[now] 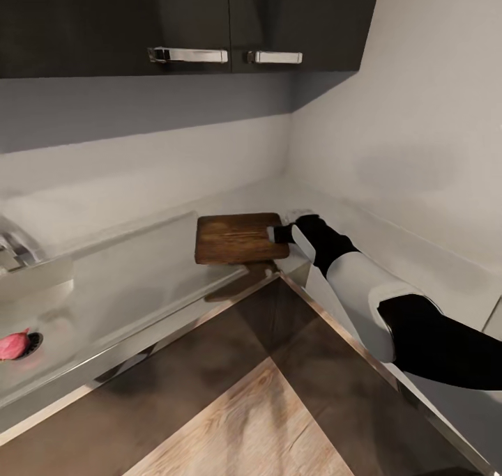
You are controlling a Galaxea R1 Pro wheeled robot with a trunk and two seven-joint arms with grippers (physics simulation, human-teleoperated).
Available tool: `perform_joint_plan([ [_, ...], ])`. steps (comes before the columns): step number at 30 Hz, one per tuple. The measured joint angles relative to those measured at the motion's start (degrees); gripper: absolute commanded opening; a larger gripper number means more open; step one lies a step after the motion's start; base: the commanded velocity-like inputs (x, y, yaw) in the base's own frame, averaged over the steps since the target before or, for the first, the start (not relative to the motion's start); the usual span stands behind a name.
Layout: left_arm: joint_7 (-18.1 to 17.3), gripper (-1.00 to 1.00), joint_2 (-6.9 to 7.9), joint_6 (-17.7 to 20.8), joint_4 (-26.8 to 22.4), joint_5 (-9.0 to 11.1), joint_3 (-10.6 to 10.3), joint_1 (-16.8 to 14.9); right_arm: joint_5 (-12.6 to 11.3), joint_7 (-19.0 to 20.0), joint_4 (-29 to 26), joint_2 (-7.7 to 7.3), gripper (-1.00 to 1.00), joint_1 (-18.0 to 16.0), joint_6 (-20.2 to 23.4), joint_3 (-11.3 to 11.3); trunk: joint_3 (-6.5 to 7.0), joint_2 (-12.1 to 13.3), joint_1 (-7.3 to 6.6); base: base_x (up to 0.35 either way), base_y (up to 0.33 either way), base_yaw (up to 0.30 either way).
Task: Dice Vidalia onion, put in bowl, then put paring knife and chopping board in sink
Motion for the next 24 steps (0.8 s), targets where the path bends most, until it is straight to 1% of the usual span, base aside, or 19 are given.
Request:
perform_joint_plan([
  [4, 0.0, 1.00, 0.06, -0.7, 0.0, 0.0, 0.0, 0.0, 1.4, 0.6, -0.1, 0.06, -1.00, 0.0, 0.1, 0.4, 0.00, 0.0, 0.00, 0.000, 0.000, 0.000],
  [6, 0.0, 1.00, 0.06, -0.8, 0.0, 0.0, 0.0, 0.0, 1.6, 1.2, -0.2, 0.06, -1.00, -0.1, 0.1, 0.4, 0.01, 0.0, 0.00, 0.000, 0.000, 0.000],
  [9, 0.0, 1.00, 0.05, -0.8, 0.0, 0.0, 0.0, 0.0, 1.6, 3.2, -0.2, 0.06, -1.00, 0.0, 0.2, 0.6, 0.00, 0.0, 0.00, 0.000, 0.000, 0.000],
  [11, 0.0, 1.00, 0.05, -0.9, 0.0, 0.1, -0.1, 0.0, 1.7, 5.2, -0.1, 0.06, -1.00, 0.0, 0.3, 0.6, 0.00, 0.0, 0.00, -0.037, 0.000, 0.000],
  [12, 0.0, 1.00, 0.06, -0.9, 0.0, 0.1, -0.1, 0.0, 2.0, 5.4, -0.1, 0.06, -1.00, -0.1, 0.3, 0.5, 0.01, 0.0, 0.01, -0.112, 0.000, 0.000],
  [19, 0.0, 1.00, 0.05, -0.9, 0.0, 0.1, 0.0, 0.0, 2.0, 6.3, -0.1, 0.06, -1.00, 0.0, 0.4, 0.6, 0.42, 0.0, 0.03, -0.289, 0.021, 0.000],
  [24, 0.0, 1.00, 0.05, -0.9, 0.0, 0.1, 0.0, 0.0, 2.1, 7.1, -0.1, 0.06, -1.00, 0.0, 0.5, 0.6, 0.86, 0.0, 0.03, -0.319, 0.111, 0.000],
])
